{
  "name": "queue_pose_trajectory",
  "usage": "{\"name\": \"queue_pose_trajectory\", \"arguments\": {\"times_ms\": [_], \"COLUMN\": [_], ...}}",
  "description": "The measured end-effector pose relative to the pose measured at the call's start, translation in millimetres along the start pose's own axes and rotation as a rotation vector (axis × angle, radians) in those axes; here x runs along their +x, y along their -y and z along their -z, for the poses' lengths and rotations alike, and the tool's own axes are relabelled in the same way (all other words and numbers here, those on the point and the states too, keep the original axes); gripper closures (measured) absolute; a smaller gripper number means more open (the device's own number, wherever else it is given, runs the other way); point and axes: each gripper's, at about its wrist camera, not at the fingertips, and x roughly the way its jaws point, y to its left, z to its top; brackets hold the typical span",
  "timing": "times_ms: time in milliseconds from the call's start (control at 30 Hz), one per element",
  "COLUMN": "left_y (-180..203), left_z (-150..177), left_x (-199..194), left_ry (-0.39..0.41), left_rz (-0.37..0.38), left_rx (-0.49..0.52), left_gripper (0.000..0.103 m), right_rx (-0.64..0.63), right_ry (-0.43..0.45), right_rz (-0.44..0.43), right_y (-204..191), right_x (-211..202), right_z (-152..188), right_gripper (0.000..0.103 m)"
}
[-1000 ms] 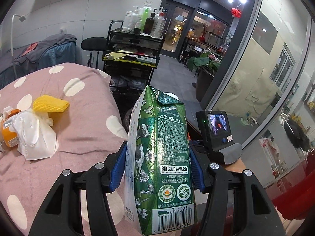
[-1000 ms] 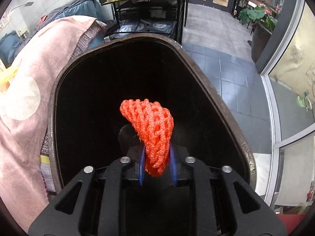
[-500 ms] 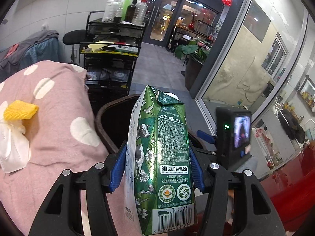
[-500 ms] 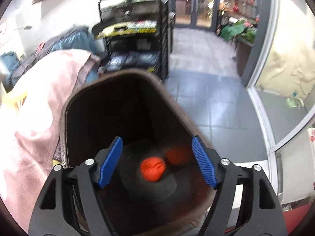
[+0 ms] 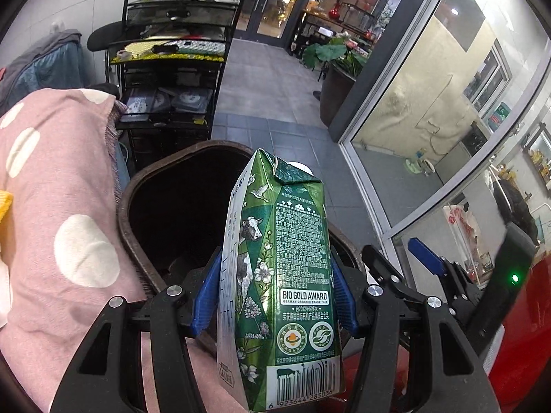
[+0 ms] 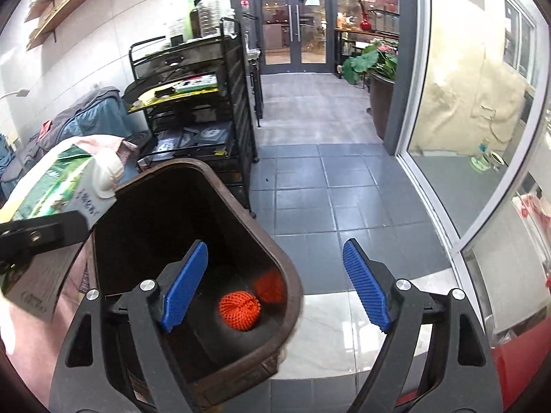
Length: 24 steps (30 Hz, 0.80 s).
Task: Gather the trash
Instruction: 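Lower the green carton into the bin and open the left tool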
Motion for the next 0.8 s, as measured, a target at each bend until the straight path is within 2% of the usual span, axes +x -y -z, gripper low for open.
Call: {"name": "queue_pose_trajectory", "arguments": {"times_ms": [233,400,500,633,800], "left_y": [-2,-14,-17,-17,-16], "left_z": [-9,-8,-4,0,0], "left_x": [38,66,74,79,85], "left_ry": [-0.09,-0.16,-0.165,-0.175,-0.165], "left_rz": [-0.003,0.021,-0.009,-0.009,-0.074], "left_rx": [-0.048,-0.144,-0.138,-0.145,-0.123], "left_gripper": [0.047,0.047,0.047,0.047,0.046], "right_rx": [0.047,0.084,0.1,0.1,0.096], "right_ry": [0.021,0.081,0.09,0.079,0.051], "right_rz": [0.028,0.07,0.074,0.078,0.059], "right_y": [13,22,28,32,30], "right_x": [-4,-17,-19,-18,-11], "right_z": [4,4,4,5,7], "right_gripper": [0.023,0.023,0.023,0.023,0.023]}}
